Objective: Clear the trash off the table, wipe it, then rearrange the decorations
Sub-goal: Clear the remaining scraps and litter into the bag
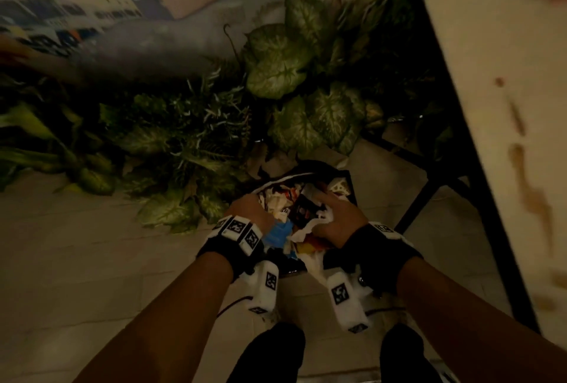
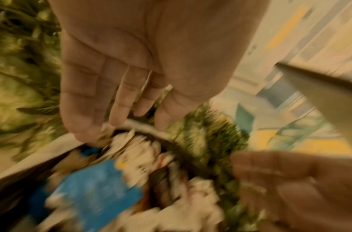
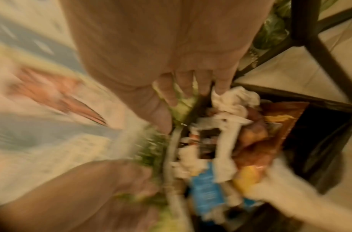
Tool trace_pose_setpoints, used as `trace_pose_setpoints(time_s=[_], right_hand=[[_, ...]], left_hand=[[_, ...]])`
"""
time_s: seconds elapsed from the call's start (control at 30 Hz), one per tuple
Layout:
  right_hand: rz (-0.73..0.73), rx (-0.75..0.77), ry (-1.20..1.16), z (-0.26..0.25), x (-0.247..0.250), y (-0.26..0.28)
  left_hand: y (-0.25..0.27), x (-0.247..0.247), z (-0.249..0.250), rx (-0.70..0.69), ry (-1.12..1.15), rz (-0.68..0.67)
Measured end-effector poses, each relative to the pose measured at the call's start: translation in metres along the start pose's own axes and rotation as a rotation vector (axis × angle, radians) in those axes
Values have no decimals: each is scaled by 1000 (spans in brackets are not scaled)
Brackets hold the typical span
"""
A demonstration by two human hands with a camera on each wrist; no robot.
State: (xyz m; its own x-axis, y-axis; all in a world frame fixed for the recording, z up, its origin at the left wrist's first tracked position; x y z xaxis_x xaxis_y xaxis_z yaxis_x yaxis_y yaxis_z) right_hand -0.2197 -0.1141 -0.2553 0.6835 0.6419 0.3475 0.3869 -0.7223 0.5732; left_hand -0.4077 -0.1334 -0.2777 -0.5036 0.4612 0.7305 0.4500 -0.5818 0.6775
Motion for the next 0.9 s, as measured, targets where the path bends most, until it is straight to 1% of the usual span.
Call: trace_pose_setpoints(time_s=[0.07, 0.1, 0.17, 0.23, 0.33, 0.43, 0.5, 0.57, 0.63, 0.8, 0.9], right_hand=[[25, 15, -40, -23, 13, 32], [31, 22, -43, -32, 20, 48], [13, 33, -49, -49, 38, 81], [-8, 65, -55, -59, 66, 119], [13, 147, 9, -58, 121, 176], [80, 189, -16, -40, 181, 228], [150, 189, -54, -17, 220, 257], [221, 189, -62, 11, 256, 284], [278, 168, -34, 42, 289, 306], [387, 62, 19, 122, 366, 355], [473, 6, 2, 158, 407, 376]], left_hand=[[20, 27, 11, -29, 40, 60], [32, 42, 18, -53, 78, 63], [57, 70, 35, -123, 152, 68], [85, 95, 59, -196, 254, 118], [131, 118, 108, -324, 398, 166], [183, 126, 167, -447, 513, 140], [214, 119, 208, -493, 589, 89], [241, 100, 246, -506, 652, 29], [264, 76, 281, -538, 649, 10], [307, 22, 346, -625, 482, -17], [326, -7, 374, -713, 306, -4]])
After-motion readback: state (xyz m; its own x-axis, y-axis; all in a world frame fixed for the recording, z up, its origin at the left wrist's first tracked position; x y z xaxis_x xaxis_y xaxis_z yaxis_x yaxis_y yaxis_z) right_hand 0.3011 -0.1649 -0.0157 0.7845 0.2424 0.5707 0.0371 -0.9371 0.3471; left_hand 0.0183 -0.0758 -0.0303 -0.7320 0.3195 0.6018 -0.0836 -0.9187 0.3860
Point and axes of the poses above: each hand's wrist, its own y-axis away from the middle knuckle, its own x-axis out of the back of the hand, z = x × y, the point moved 1 cm from there along -y, towards the middle knuckle, and after that the axes turned 7 degrees about x, right-handed, at the moved point
